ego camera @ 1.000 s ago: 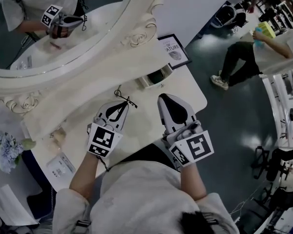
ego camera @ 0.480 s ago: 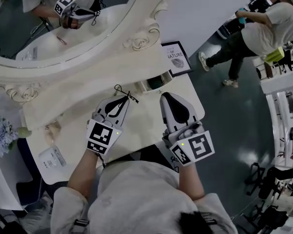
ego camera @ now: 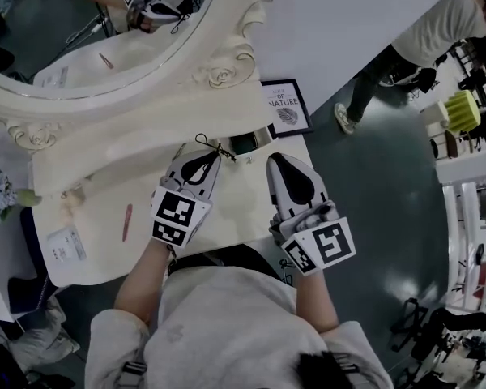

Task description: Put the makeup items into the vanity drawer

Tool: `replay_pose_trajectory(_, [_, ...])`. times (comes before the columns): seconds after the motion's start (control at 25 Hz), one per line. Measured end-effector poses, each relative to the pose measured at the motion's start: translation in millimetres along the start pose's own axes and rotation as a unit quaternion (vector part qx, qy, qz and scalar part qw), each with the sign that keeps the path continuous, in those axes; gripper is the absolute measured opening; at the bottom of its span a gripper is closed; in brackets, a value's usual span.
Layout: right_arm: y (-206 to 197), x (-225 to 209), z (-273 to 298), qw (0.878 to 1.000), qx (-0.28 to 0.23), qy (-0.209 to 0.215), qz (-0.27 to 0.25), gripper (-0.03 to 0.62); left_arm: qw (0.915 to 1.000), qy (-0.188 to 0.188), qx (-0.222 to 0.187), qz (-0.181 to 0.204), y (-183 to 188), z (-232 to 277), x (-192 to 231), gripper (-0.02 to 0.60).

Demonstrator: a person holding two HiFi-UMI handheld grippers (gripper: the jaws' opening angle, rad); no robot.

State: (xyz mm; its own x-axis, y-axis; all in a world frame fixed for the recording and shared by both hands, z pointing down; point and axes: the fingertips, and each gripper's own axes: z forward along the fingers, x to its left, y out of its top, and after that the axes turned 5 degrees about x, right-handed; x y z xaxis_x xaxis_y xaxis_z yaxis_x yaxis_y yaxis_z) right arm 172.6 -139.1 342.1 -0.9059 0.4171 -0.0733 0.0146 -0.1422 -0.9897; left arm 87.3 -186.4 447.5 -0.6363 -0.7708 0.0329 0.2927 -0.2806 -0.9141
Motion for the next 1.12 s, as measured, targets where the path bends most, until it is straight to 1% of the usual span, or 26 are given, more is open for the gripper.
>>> replay_pose_trajectory(0.2, [-2.4, -17.8, -8.2, 1.0, 0.002, 0.016, -0.004, 0.028, 0.999, 0.026, 0.02, -0.031, -4.5, 25.2, -9.8, 0.02])
replay_pose_trajectory(0.36, [-5.9, -31.7, -16.5, 1.0, 0.004, 0.024, -0.005, 0.028, 0.9967, 0.039, 0.04, -0.059, -8.7, 45.2, -20.8, 0.02])
replay_pose_trajectory(0.52, [-9.7, -44.5, -23.0, 0.999, 0.008, 0.032, -0.005, 0.028, 0.9932, 0.054, 0.067, -0.079, -15.2, 65.5, -28.0, 0.02])
replay_pose_trajectory(0.6, [-11.9, -50.1, -25.6, 0.999, 0.01, 0.035, -0.006, 0.028, 0.9914, 0.064, 0.079, -0.082, -17.5, 73.8, -29.7, 0.02])
replay_pose_trajectory(0.68, [-14.0, -55.4, -28.1, 0.999, 0.011, 0.038, -0.006, 0.028, 0.9892, 0.071, 0.094, -0.087, -21.2, 80.9, -31.6, 0.02])
replay_pose_trajectory(0.8, [-16.3, -62.9, -30.6, 0.999, 0.011, 0.041, -0.004, 0.028, 0.9852, 0.071, 0.108, -0.113, -26.0, 90.2, -36.0, 0.02])
replay_pose_trajectory(1.12, [-17.9, -78.0, -30.7, 0.999, 0.01, 0.051, 0.002, 0.028, 0.9741, 0.081, 0.126, -0.17, -30.8, 101.2, -33.2, 0.02])
